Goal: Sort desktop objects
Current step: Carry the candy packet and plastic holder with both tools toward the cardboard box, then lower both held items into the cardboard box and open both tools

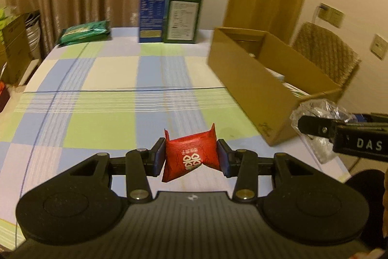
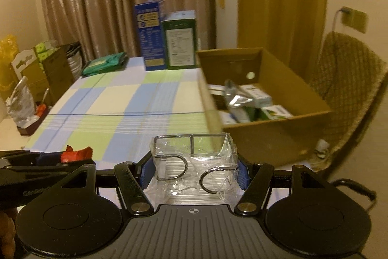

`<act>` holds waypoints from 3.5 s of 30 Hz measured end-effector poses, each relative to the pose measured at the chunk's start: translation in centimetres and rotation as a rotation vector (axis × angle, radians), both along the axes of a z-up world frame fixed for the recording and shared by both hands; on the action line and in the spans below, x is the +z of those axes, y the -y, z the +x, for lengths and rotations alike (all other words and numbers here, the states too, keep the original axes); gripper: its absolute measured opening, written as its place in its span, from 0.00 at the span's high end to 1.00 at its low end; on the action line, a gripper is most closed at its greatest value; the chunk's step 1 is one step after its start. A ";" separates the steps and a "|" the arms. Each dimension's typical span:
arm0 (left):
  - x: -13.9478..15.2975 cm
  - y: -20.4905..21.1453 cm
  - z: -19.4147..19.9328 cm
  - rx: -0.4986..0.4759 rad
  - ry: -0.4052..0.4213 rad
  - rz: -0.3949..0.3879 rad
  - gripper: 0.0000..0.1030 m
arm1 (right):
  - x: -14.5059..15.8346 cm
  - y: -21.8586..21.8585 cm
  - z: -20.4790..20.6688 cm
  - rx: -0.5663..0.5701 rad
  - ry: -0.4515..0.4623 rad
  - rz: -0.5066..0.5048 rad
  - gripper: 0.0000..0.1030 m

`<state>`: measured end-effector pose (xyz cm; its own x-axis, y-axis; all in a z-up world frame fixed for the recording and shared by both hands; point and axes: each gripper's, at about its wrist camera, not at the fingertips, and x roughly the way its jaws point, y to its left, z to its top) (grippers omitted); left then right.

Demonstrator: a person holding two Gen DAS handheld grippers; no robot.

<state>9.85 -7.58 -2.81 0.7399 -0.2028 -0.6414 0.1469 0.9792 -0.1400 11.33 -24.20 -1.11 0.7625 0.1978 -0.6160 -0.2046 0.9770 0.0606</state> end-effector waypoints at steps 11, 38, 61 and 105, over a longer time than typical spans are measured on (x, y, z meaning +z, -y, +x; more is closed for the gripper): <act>1.5 7.1 -1.1 -0.149 0.017 -0.005 0.62 | 2.1 7.1 -1.7 -0.138 0.024 -0.021 0.40; 2.1 16.9 0.4 -0.286 0.002 0.025 0.62 | 1.2 14.6 -0.8 -0.215 -0.005 -0.005 0.40; 3.9 17.7 4.5 -0.259 0.035 -0.012 0.62 | 2.1 14.5 3.8 -0.162 0.006 -0.049 0.40; 4.8 17.2 14.5 -0.203 0.036 -0.063 0.62 | 1.9 12.7 15.2 -0.043 -0.026 -0.127 0.40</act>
<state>24.39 -24.75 1.95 0.7022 -0.3887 -0.5965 0.3462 0.9185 -0.1909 26.57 -36.88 0.79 0.7522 0.0847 -0.6535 -0.1622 0.9850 -0.0590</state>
